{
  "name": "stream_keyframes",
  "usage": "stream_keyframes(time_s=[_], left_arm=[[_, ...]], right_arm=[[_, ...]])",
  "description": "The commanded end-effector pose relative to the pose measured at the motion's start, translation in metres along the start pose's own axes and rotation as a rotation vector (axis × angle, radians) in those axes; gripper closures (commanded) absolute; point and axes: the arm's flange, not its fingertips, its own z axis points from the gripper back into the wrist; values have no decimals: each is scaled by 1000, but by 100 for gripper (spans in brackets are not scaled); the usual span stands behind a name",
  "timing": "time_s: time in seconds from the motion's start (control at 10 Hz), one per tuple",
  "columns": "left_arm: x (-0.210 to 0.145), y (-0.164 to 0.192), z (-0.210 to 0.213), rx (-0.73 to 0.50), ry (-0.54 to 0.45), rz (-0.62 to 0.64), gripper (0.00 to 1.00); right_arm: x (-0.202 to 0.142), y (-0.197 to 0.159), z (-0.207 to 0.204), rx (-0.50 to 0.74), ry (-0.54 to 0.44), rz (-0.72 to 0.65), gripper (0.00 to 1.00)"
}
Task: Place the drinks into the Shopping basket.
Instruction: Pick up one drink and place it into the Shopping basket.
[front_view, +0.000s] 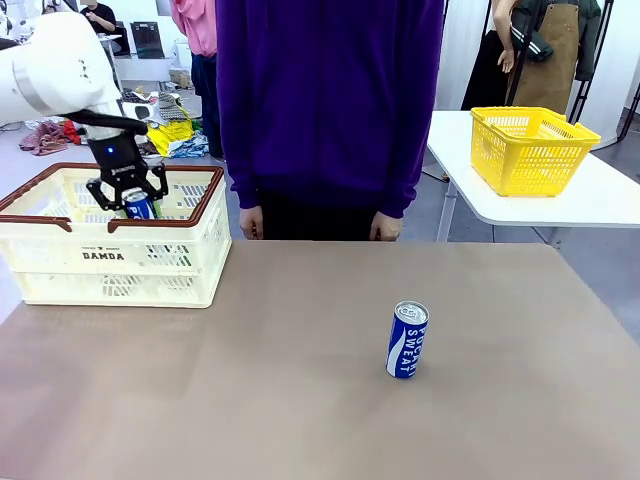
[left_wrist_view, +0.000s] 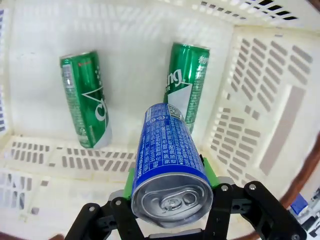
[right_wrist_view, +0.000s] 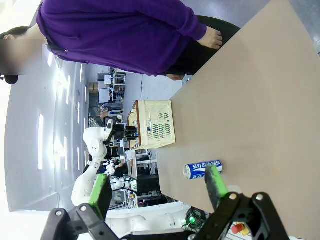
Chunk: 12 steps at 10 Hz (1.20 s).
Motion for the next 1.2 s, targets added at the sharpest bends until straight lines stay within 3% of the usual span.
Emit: stream_keyframes(time_s=[0.0, 0.7, 0.8, 0.9, 1.0, 1.1], left_arm=[[-9, 2, -16, 3, -55, 31, 100], [-4, -2, -35, 96, -84, 51, 100], [-4, -2, -35, 100, -80, 52, 73], [-3, -3, -35, 115, -82, 57, 23], [-3, -5, -34, 116, -86, 52, 0], [-4, -8, -32, 116, -95, 45, 0]], right_arm=[[1, 1, 0, 19, -2, 23, 0], [1, 1, 0, 19, -2, 23, 0], [1, 1, 0, 19, -2, 23, 0], [1, 1, 0, 19, -2, 23, 0], [1, 1, 0, 19, -2, 23, 0], [1, 1, 0, 19, -2, 23, 0]])
